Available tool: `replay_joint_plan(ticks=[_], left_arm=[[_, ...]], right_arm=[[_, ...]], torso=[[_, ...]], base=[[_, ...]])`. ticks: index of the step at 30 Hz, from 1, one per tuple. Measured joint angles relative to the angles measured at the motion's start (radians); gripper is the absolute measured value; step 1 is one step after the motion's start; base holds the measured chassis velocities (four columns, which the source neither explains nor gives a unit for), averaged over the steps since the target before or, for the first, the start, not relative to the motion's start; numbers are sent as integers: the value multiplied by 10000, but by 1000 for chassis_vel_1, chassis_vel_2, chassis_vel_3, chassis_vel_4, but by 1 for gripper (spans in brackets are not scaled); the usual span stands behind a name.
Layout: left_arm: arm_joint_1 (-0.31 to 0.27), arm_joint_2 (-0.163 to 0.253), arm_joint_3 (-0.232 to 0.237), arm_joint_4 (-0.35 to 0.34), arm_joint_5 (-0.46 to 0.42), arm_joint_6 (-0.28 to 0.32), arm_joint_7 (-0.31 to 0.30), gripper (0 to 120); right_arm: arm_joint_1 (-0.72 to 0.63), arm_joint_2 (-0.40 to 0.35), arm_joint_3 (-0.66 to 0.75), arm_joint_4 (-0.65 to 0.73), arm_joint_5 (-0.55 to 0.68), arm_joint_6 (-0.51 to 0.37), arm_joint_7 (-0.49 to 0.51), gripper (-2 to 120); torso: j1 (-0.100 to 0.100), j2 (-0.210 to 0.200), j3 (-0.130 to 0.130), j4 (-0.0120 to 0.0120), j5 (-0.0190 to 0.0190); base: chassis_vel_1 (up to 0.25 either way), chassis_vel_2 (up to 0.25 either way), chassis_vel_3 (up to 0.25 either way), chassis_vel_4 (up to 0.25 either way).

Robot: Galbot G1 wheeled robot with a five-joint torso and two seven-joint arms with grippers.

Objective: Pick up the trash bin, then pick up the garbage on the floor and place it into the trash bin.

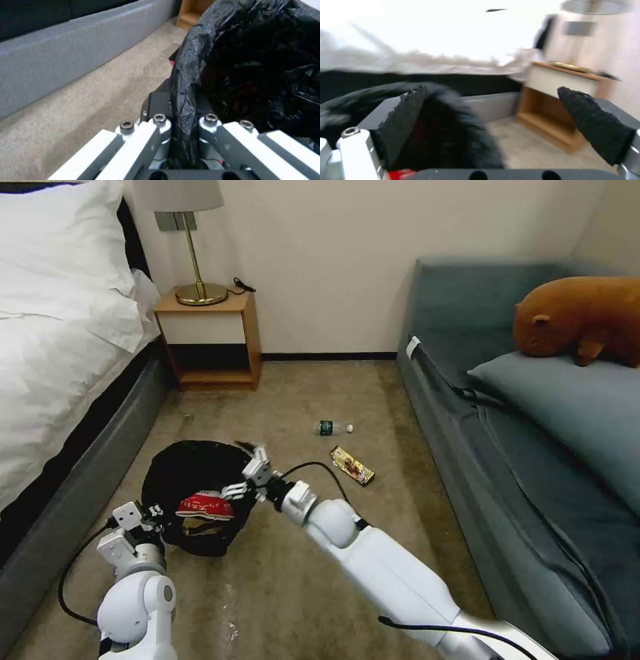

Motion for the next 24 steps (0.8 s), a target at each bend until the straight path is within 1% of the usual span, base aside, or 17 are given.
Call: replay_joint_plan(ticks=[2,3,4,5,7,9,10,13,14,15,16,17,19,20,21,22,24], left_arm=[[-57,8,-22,32,-52,0,59,4],[-87,46,-32,53,-73,1,94,4],[-87,46,-32,53,-73,1,94,4],[-136,121,-43,71,-139,-2,135,4],[-153,148,-45,73,-159,-6,164,4],[-191,240,-36,88,-203,-55,301,4],[-191,240,-36,88,-203,-55,301,4],[-220,363,-38,97,-174,-158,438,4],[-220,363,-38,97,-174,-158,438,4],[-218,430,-42,51,-174,-117,477,4],[-218,430,-42,51,-174,-117,477,4],[-212,489,-47,11,-183,-99,517,4],[-210,510,-51,6,-197,-98,532,4],[-199,555,-63,4,-262,-97,569,4],[-190,570,-59,4,-299,-97,583,4],[-190,570,-59,4,-299,-97,583,4],[-154,666,-74,5,-435,-113,621,4]], right_arm=[[-431,-154,603,528,107,-156,465,100],[-730,-253,983,890,151,-269,696,100],[-730,-253,983,890,151,-269,696,100],[-1177,-372,1511,1395,163,-395,942,100],[-1369,-433,1796,1619,145,-447,1062,100],[-2037,-529,2632,2319,38,-586,1464,100],[-2037,-529,2632,2319,38,-586,1464,100],[-2732,-544,3611,3059,121,-791,1939,100],[-2732,-544,3611,3059,121,-791,1939,100],[-3018,-544,4035,3316,256,-848,2023,100],[-3018,-544,4035,3316,256,-848,2023,100],[-3305,-543,4422,3565,467,-881,2008,100],[-3446,-540,4570,3667,603,-924,1994,100],[-3814,-490,4890,3845,958,-975,1998,100],[-3933,-443,5003,3875,1001,-951,2002,100],[-3933,-443,5003,3875,1001,-951,2002,100],[-4427,-312,5488,3874,799,-534,1823,100]], torso=[[0,0,0,1,1],[0,0,0,-3,-1],[0,0,0,-3,-1],[0,0,0,-2,2],[0,0,0,-2,3],[0,0,0,-2,1],[0,0,0,-2,1],[0,0,-1,-2,1],[0,0,-1,-2,1],[0,0,0,-1,1],[0,0,0,-1,1],[0,0,0,-1,0],[0,0,-1,-1,1],[0,0,0,-4,0],[0,1,0,1,-1],[0,1,0,1,-1],[0,0,0,0,0]], base=[[0,0,0,0],[0,0,0,0],[0,0,0,0],[0,0,0,0],[0,0,0,0],[0,0,0,0],[0,0,0,0],[0,0,0,0],[0,0,0,0],[0,0,0,0],[0,0,0,0],[0,0,0,0],[0,0,0,0],[0,0,0,0],[0,0,0,0],[0,0,0,0],[0,0,0,0]])
